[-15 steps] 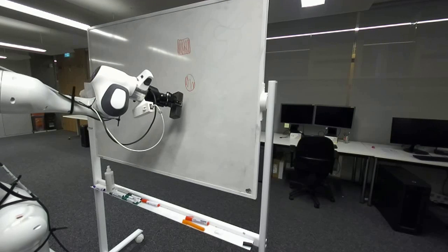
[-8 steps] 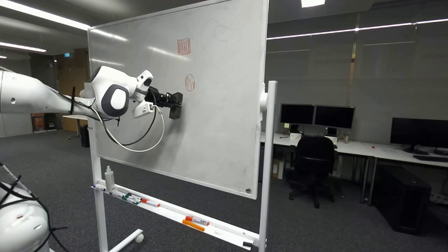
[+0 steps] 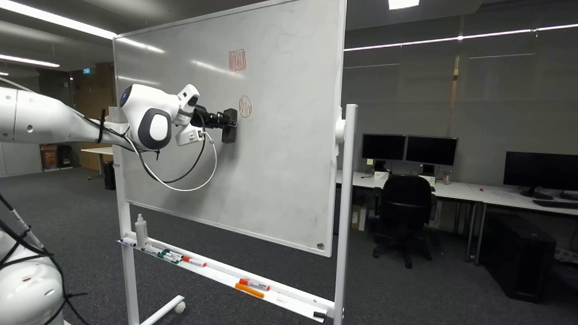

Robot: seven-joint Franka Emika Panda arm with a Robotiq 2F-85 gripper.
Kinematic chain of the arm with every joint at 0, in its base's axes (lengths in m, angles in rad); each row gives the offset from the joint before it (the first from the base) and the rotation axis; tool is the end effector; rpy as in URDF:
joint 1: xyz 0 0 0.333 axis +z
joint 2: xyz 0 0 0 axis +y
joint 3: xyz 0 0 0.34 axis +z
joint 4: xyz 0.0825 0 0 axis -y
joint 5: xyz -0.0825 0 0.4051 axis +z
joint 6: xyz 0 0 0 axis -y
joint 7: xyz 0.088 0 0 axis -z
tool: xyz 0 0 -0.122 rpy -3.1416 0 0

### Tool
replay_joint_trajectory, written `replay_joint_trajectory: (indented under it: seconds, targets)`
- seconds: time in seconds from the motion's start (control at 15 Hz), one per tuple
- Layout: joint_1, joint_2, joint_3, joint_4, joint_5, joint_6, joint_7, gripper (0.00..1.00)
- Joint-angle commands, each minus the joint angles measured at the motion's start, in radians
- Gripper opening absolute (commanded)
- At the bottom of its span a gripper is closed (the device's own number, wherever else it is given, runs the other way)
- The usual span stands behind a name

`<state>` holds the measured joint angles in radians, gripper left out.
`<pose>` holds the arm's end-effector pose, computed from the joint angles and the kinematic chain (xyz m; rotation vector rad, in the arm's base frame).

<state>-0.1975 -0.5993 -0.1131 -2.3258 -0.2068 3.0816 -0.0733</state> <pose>0.4076 -0.1316 0.7361 2.2301 -0.0807 1.7346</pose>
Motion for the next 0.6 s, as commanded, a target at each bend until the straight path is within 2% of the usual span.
replay_joint_trajectory:
  seconds: [0.0,0.13,0.53]
  targets:
    - [0.062,0.115,-0.037,0.097,0.061,0.085,-0.017,0.3]
    - [0.106,0.149,-0.064,0.13,0.092,0.098,-0.025,0.3]
    - [0.317,0.169,-0.226,0.213,0.109,0.077,-0.045,0.3]
